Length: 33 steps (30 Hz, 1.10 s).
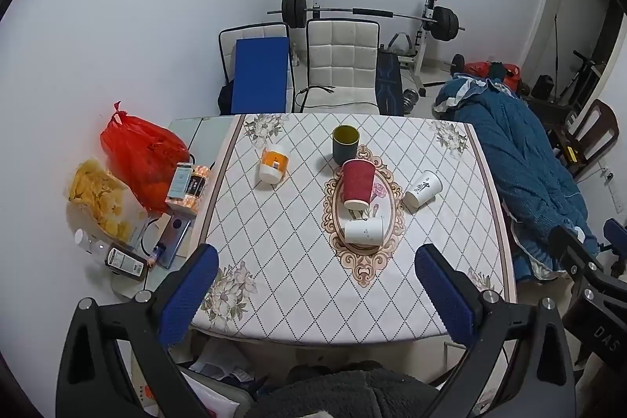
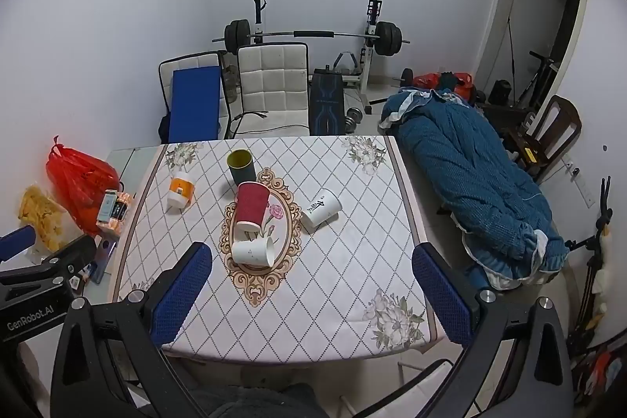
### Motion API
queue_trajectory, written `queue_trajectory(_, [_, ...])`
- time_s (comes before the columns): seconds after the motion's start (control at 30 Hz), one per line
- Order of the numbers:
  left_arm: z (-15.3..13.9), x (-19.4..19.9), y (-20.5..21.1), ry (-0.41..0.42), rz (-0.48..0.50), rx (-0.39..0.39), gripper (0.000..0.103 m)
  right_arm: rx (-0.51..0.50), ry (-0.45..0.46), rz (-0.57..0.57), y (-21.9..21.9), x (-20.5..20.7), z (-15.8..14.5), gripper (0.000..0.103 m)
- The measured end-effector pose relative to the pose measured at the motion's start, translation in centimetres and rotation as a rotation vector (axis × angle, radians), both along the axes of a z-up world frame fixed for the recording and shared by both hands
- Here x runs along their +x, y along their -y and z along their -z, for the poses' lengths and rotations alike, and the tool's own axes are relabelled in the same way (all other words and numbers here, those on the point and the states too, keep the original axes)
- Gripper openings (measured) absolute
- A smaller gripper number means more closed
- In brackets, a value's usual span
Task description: Flip cup upside down
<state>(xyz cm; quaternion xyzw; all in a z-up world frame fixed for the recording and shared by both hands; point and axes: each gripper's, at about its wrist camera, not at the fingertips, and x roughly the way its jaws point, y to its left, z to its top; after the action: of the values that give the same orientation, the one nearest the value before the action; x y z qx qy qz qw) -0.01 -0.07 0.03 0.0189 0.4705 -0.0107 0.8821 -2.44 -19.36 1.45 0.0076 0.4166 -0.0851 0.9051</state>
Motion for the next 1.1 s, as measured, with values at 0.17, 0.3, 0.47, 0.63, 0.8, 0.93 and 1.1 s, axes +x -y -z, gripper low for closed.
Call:
queue_trajectory(0.17, [-0.1,0.0,0.2,0.001,-0.003,0.005,0.103,-0.001,0.000,0.000,0.0,-0.1,0.1,0.103])
queue_trajectory(0.3, [-0.1,0.1,0.4,0.002,-0.006,0.005,0.103,0.002,0.002,-0.002,0.0,-0.1,0.0,0.103])
queue_trajectory(0.47, [-0.1,0.1,0.1,0.001,-0.001,0.002,0.103,0.004,0.007,0.001,0.3,-0.2,0.1,0.103])
queue_trajectory(0.63, [-0.2,0.1,0.3,0.006,-0.002,0.000,0.103,0.005,0.007,0.001,0.4,-0.1,-0.1,0.103])
queue_trajectory(0.8, [-0.9,-0.3,0.0,0.006,-0.003,-0.001,0.103,0.007,0.006,-0.001,0.3,-0.2,-0.1,0.103])
queue_trajectory(0.93, [-0.9,-0.2,-0.2,-0.001,-0.002,0.005,0.103,0.009,0.009,-0.002,0.3,-0.3,-0.2,0.103])
queue_trajectory(1.1, [-1.0,-0.2,-0.2,-0.005,-0.003,0.011,0.103,0.013,0.012,-0.005,0.0,-0.6,-0.2,0.103])
